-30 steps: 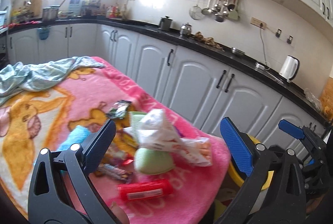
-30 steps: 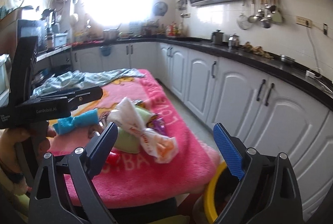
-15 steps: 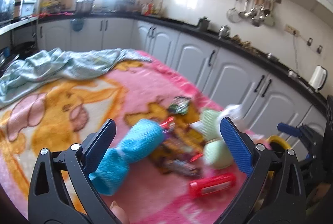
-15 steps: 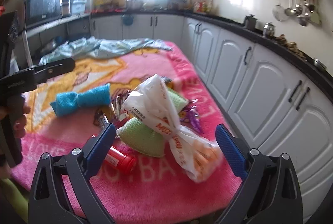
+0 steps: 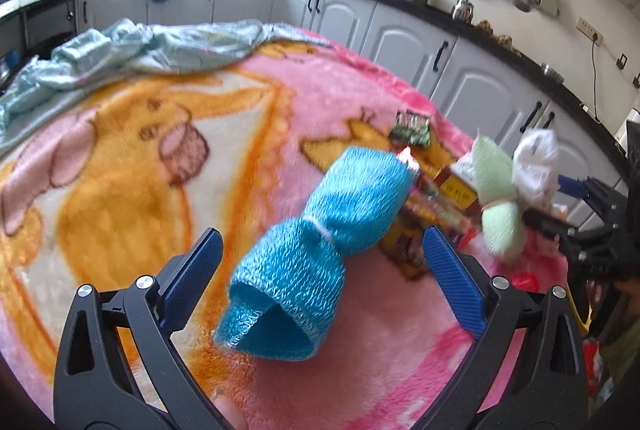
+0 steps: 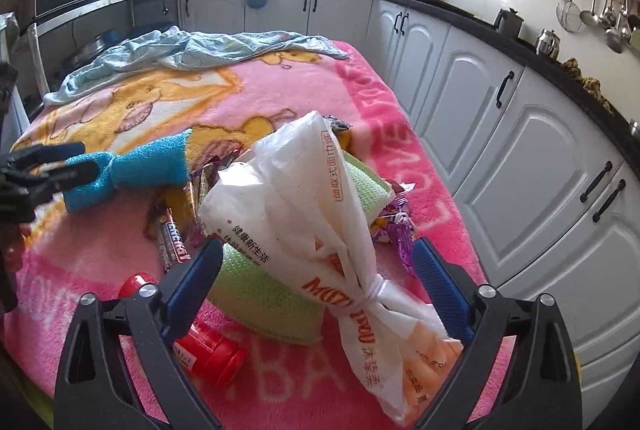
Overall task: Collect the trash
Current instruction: 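Grasp the blue mesh sponge with the left tool while the right tool grasps the white printed bag, then carry both items over the yellow bin and open both tools to drop them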
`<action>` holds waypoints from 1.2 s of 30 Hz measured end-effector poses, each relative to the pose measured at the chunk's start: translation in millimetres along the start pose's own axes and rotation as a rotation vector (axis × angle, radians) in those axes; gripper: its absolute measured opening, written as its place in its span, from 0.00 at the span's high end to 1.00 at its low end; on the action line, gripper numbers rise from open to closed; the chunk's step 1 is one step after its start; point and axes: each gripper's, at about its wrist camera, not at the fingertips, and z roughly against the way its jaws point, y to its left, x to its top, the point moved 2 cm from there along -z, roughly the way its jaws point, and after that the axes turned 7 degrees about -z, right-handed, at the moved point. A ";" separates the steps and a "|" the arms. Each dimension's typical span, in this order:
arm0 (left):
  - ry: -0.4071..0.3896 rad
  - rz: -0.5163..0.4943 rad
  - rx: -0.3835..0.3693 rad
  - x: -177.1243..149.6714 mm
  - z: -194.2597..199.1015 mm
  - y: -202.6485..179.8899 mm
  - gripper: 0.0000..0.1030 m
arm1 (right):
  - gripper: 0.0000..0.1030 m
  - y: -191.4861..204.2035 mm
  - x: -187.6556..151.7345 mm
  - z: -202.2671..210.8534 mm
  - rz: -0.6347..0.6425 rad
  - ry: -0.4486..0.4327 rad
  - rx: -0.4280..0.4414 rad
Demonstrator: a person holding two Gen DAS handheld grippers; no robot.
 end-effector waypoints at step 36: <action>-0.083 -0.117 -0.248 35.2 54.7 -89.3 0.83 | 0.63 -54.9 -22.9 134.3 -0.181 -0.181 0.039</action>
